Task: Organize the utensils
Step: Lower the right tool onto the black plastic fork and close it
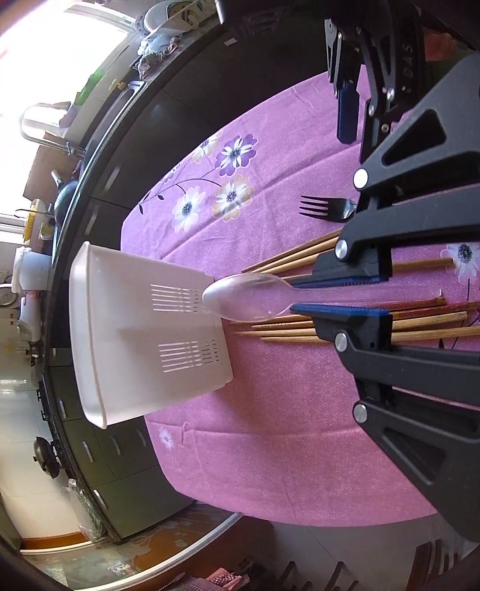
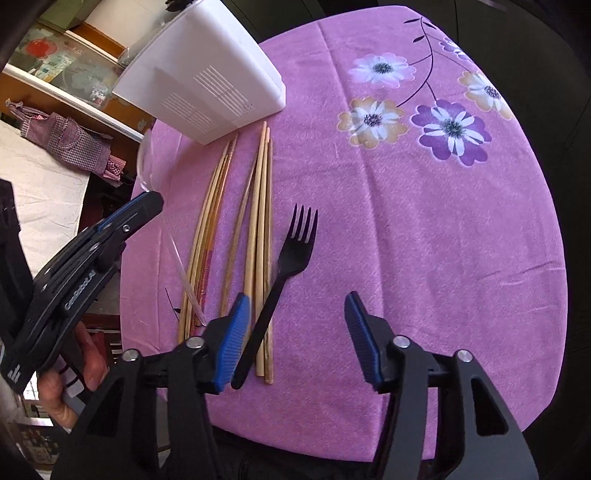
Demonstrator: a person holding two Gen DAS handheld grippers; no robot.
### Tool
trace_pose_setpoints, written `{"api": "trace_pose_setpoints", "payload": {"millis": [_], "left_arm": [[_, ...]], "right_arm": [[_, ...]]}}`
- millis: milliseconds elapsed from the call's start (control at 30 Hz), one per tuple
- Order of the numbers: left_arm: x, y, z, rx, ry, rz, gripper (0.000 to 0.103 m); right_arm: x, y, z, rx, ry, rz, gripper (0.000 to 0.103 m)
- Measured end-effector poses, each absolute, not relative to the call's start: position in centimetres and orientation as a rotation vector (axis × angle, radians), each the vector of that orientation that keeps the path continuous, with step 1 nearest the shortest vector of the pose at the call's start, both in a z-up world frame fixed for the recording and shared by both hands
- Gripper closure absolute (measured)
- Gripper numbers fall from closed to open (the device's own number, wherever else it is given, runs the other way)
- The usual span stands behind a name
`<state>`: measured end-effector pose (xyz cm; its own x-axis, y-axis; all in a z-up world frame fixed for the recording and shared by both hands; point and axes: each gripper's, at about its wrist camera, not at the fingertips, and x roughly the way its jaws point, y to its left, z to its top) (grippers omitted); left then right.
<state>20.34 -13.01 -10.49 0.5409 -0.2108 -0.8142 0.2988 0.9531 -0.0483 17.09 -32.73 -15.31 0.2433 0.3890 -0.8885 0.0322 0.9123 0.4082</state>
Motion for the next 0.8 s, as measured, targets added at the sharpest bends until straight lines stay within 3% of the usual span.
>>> {"api": "trace_pose_setpoints", "payload": {"millis": [200, 500, 800], "left_arm": [[19.2, -12.3, -9.6, 0.105, 0.908, -0.324, 0.094], [18.2, -11.1, -9.3, 0.101, 0.882, -0.345, 0.095], [18.2, -10.7, -9.2, 0.099, 0.881, -0.356, 0.095]], "right_arm": [[18.3, -29.8, -17.2, 0.385, 1.421, 0.173, 0.071], [19.5, -28.2, -18.0, 0.329, 1.436, 0.056, 0.092], [20.3, -27.5, -18.4, 0.276, 1.436, 0.084, 0.094]]}}
